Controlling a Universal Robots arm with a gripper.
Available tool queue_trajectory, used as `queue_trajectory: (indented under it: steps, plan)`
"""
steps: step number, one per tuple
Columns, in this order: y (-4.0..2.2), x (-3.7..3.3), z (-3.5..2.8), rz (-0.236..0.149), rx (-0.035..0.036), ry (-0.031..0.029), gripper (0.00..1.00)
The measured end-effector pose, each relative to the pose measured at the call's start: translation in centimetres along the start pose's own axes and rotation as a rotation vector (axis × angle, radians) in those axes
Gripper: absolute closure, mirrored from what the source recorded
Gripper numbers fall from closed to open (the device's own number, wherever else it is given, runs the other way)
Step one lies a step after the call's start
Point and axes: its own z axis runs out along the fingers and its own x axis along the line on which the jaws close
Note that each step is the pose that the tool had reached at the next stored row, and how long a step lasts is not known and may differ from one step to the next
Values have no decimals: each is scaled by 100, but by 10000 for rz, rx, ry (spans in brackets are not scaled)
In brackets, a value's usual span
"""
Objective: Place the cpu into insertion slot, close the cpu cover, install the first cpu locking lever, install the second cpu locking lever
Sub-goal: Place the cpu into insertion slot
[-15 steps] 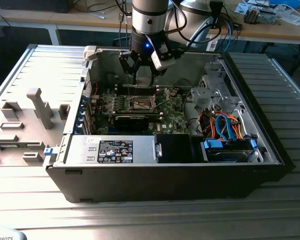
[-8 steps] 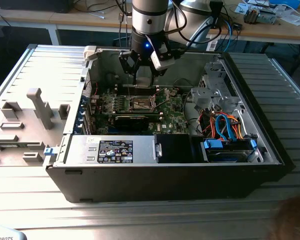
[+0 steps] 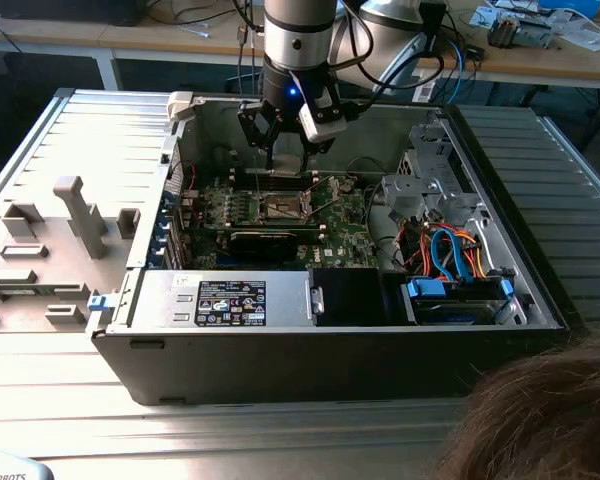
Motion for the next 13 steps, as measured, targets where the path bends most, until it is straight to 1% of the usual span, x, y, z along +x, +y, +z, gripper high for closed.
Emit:
queue_trajectory:
  steps: [6,13]
  plan:
    - [0,0,8,207,6,-19,46]
    - [-1,0,14,348,22,-33,46]
